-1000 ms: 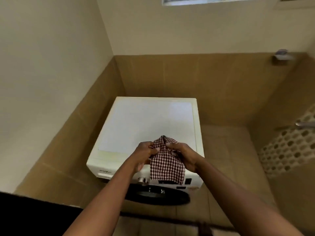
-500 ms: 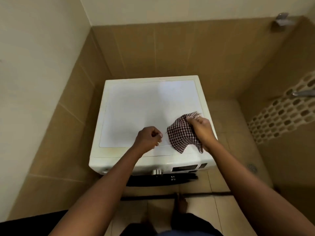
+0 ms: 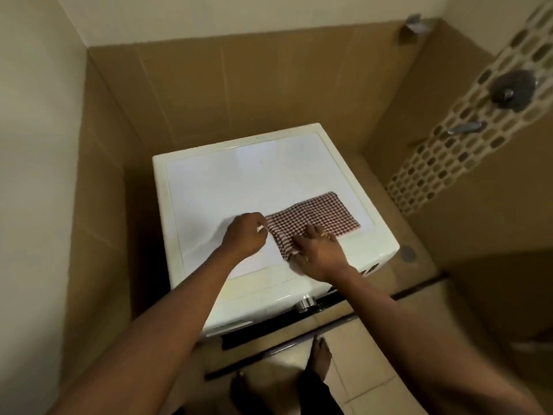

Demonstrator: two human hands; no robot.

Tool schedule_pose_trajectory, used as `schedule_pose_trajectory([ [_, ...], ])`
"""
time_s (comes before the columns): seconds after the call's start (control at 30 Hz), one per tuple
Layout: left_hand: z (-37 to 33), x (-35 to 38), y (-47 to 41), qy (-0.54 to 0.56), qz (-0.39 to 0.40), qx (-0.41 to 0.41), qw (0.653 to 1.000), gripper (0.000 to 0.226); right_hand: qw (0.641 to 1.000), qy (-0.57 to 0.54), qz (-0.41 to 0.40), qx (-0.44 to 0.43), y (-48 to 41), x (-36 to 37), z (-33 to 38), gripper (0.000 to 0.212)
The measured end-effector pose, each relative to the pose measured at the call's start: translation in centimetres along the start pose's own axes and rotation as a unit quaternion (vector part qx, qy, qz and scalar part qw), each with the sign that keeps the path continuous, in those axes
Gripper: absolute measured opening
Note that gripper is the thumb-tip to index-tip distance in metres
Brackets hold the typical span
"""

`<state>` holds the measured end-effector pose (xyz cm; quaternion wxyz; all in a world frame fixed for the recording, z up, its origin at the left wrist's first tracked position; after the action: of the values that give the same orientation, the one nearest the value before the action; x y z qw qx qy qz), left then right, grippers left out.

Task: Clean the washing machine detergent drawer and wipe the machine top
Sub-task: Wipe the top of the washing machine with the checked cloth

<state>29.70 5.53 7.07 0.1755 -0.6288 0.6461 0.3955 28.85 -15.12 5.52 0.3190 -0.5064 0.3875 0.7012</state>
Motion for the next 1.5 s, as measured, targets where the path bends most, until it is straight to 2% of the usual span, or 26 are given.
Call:
schedule_pose_trajectory([
  [0.13,0.6,-1.1,-2.9,-0.045,-0.013,0.052,0.998,0.020,0.983,-0.066,-0.140,0.104,-2.7,-0.2,0.0,0.064],
  [0.17,0.8,-1.5,-3.7,-0.055,-0.015,0.054,0.997,0.022,0.980,-0.072,-0.140,0.124,-3.7,-0.1,-0.1,0.065],
  [0.3,1.6,-2.5,-8.4,-0.131,-0.004,0.061,0.989,0.045,0.991,-0.039,-0.034,0.127,-8.0,2.5,-1.7,0.074],
  [0.4,2.0,-3.3,-11.5,-0.201,0.041,0.027,0.978,0.062,0.989,-0.054,-0.049,0.126,-10.7,3.3,-3.2,0.074],
  [0.57,2.6,-2.7,-13.9,-0.319,0.148,0.008,0.936,0.071,0.989,-0.046,-0.082,0.115,-18.4,2.0,-2.8,0.080],
  [0.7,0.7,-3.8,-14.9,-0.320,0.166,-0.004,0.933,0.065,0.995,-0.038,-0.091,0.016,-17.0,2.5,-2.5,0.084],
  [0.73,0.3,-4.3,-15.2,-0.319,0.170,0.001,0.932,0.064,0.996,-0.027,-0.088,0.013,-16.0,2.6,-3.7,0.087],
  [0.9,0.3,-5.1,-16.4,-0.283,0.182,0.004,0.942,0.061,0.985,0.002,-0.063,0.158,-20.2,0.9,-9.3,0.089],
  [1.0,-0.2,-5.6,-16.6,-0.270,0.172,-0.003,0.947,0.061,0.986,0.010,-0.058,0.157,-26.2,0.0,-8.1,0.088],
  [1.1,-0.3,-5.4,-16.7,-0.257,0.177,0.007,0.950,0.062,0.995,0.022,-0.059,0.073,-27.3,0.2,-5.7,0.086],
  [1.17,0.6,-5.4,-17.1,-0.249,0.181,0.000,0.951,0.063,0.997,0.035,-0.067,-0.036,-24.1,0.9,-4.6,0.081],
  [1.23,1.3,-5.0,-17.4,-0.246,0.187,-0.008,0.951,0.062,0.992,0.035,-0.072,-0.100,-19.3,1.5,-5.8,0.079],
  [1.33,1.3,-4.6,-17.7,-0.237,0.193,-0.029,0.952,0.057,0.995,0.033,-0.077,-0.055,-17.2,1.1,-10.7,0.079],
  [1.43,1.2,-4.2,-18.1,-0.267,0.195,-0.051,0.943,0.054,0.994,-0.014,-0.095,0.049,-21.8,-0.4,-13.0,0.082],
  [1.5,1.1,-3.9,-18.0,-0.273,0.192,-0.049,0.941,0.054,0.991,-0.040,-0.100,0.079,-25.8,-1.1,-11.2,0.080],
])
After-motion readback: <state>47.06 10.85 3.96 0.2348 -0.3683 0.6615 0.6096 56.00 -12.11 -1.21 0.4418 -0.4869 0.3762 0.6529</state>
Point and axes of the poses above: each hand's wrist, its own y-axis away from the middle knuckle, its own x-axis out of the palm, z = x × y, the point moved 4 cm from there along -y, towards the middle knuckle, and after that the axes turned 6 degrees about -x, right-handed, at the moved point
